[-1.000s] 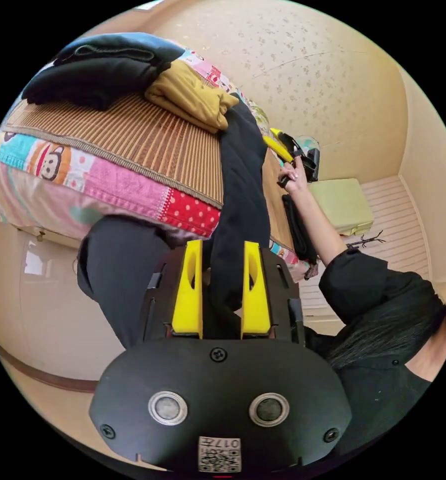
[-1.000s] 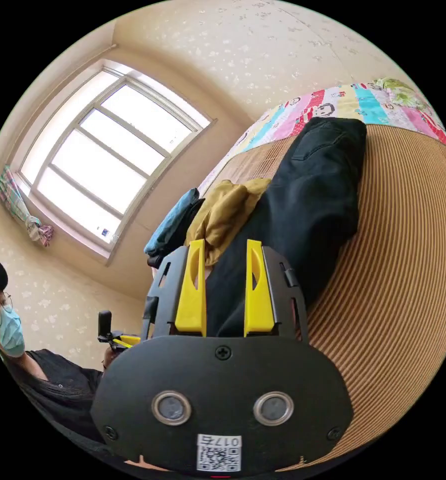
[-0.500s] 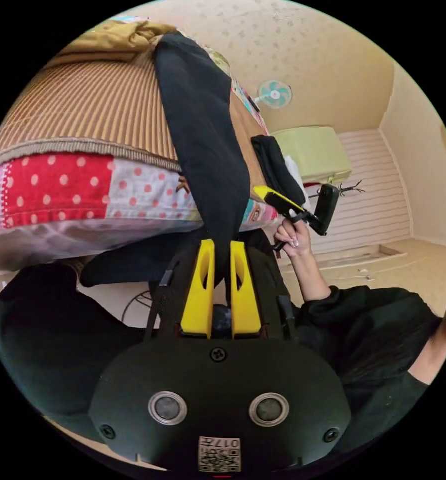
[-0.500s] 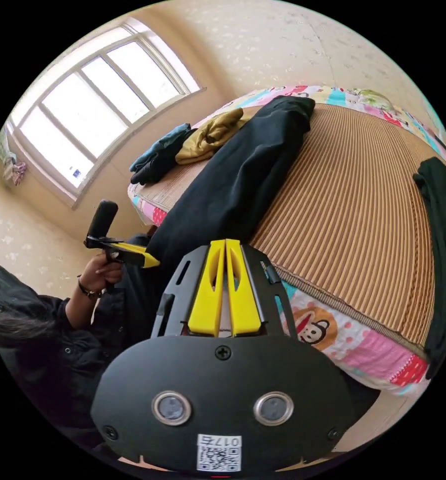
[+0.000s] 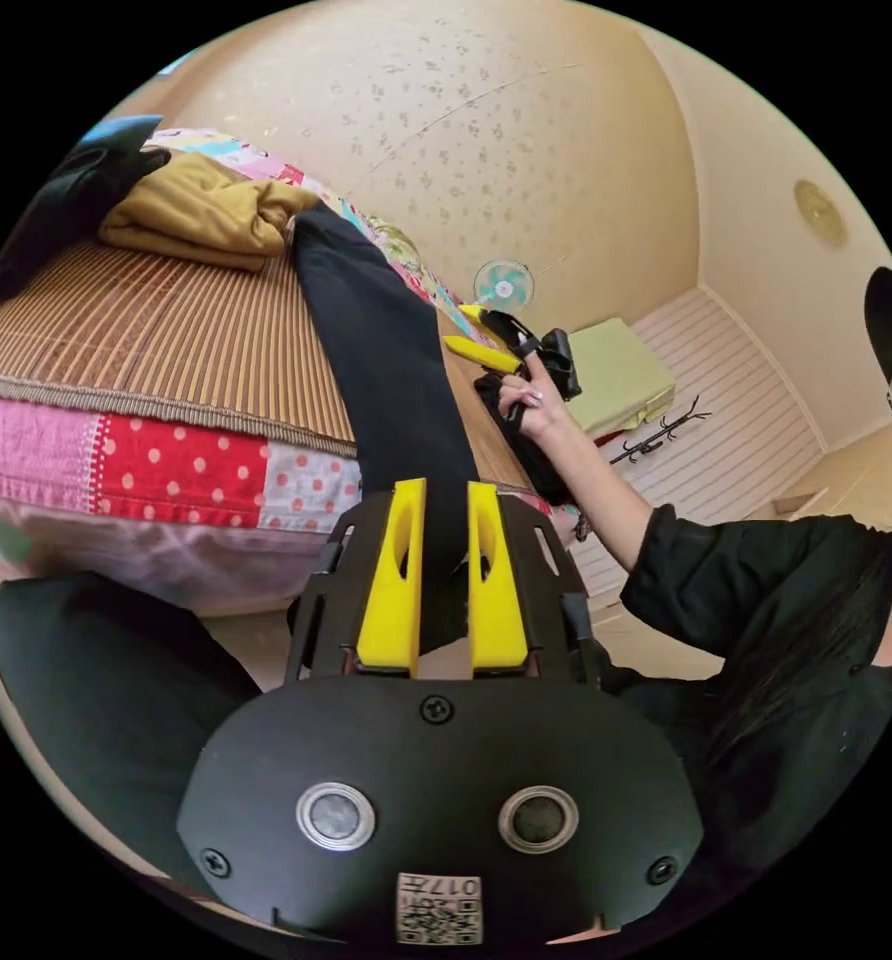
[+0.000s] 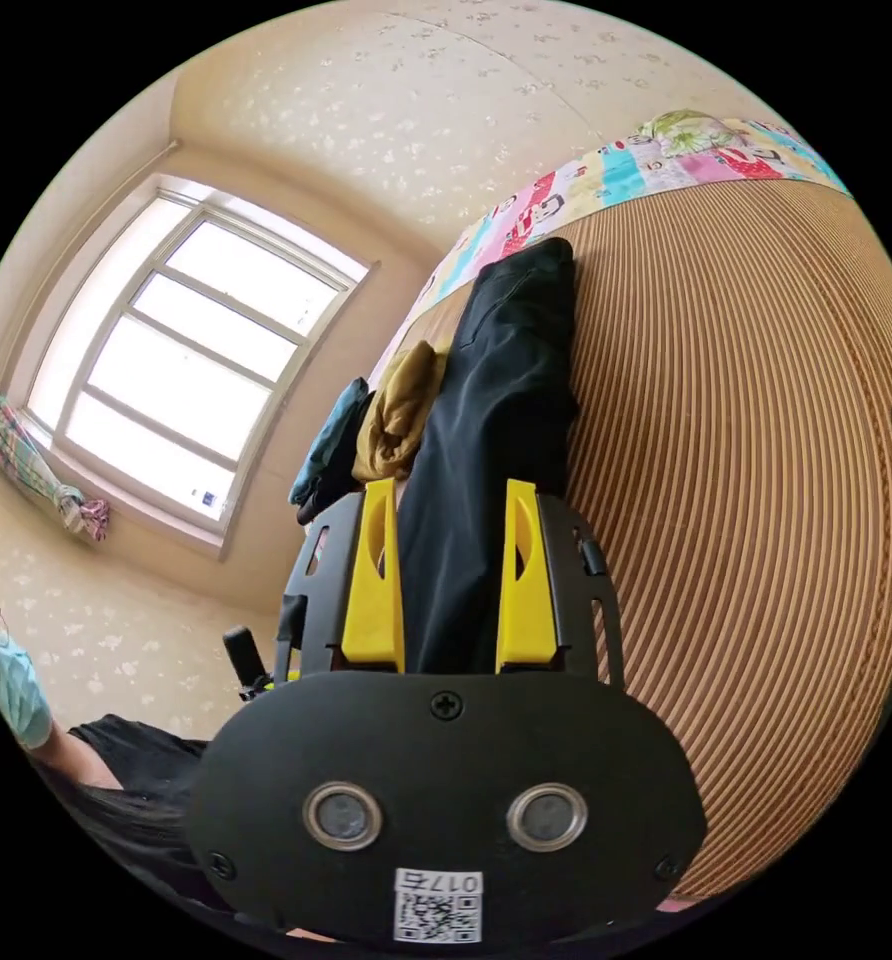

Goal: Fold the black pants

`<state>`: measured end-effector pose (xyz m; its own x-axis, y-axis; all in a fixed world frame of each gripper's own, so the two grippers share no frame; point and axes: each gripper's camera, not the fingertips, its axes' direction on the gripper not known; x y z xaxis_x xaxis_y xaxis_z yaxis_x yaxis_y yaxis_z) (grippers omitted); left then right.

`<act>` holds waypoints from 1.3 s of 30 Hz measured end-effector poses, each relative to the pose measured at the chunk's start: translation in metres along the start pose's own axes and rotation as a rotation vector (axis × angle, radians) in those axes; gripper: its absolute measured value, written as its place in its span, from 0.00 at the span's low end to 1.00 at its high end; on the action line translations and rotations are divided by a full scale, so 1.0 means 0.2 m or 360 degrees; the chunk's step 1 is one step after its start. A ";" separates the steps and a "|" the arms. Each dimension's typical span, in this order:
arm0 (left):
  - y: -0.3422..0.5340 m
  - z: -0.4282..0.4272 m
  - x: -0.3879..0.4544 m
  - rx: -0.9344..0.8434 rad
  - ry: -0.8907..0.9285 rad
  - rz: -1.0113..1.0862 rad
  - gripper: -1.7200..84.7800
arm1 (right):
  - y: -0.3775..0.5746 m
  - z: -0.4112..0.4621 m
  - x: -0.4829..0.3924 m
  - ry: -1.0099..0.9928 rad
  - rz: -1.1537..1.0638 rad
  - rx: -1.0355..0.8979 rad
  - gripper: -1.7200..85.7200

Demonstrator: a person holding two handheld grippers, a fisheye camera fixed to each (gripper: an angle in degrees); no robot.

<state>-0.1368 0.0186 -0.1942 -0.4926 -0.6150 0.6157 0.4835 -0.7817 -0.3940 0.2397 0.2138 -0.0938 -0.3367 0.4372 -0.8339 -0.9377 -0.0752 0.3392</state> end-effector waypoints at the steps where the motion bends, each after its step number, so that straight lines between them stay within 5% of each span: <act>1: 0.00 0.00 0.01 0.0002 0.0005 0.0013 0.10 | -0.07 0.04 0.02 0.0026 0.0030 -0.0034 0.14; 5: 0.03 0.02 -0.02 0.0021 0.0137 -0.0033 0.10 | -0.31 -0.02 -0.02 0.0342 -0.0046 0.0294 0.05; 8: 0.03 0.03 -0.08 0.0012 0.0116 -0.0121 0.10 | -0.41 0.06 0.12 0.0459 0.0051 0.0188 0.05; 13: -0.06 0.05 -0.16 -0.0019 0.0084 -0.0213 0.12 | -0.24 -0.08 0.26 -0.0084 0.0069 0.0250 0.08; 15: -0.11 0.08 -0.18 -0.0044 0.0032 -0.0223 0.13 | -0.02 -0.09 0.21 -0.0243 -0.0081 0.0036 0.11; 17: -0.14 0.12 -0.20 -0.0090 -0.0011 -0.0258 0.13 | 0.21 -0.07 0.19 -0.0169 -0.0081 -0.0139 0.12; 24: -0.12 0.29 -0.18 -0.0228 -0.0099 -0.0347 0.13 | 1.03 -0.17 0.05 -0.0262 -0.0027 -0.0058 0.09; 28: -0.14 0.26 -0.10 -0.0299 -0.0261 -0.0512 0.08 | 1.04 -0.23 0.05 -0.0243 0.0011 -0.0137 0.05; 33: -0.20 0.23 0.10 -0.0262 -0.0130 -0.0143 0.07 | 1.09 -0.57 -0.09 -0.0064 -0.0212 0.0098 0.05; 36: -0.17 0.31 -0.03 -0.0370 -0.0350 -0.0380 0.10 | 1.03 -0.44 0.05 -0.0065 -0.0081 -0.0238 0.09; 39: -0.14 0.23 -0.12 -0.0122 -0.0112 -0.0380 0.14 | 1.01 -0.51 0.13 -0.0216 -0.0035 -0.0077 0.12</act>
<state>-0.1061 0.0602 -0.1659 -0.5336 -0.4054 0.7422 0.3021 -0.9111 -0.2804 0.0330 0.1186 -0.0926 -0.3043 0.5561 -0.7734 -0.9489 -0.1059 0.2972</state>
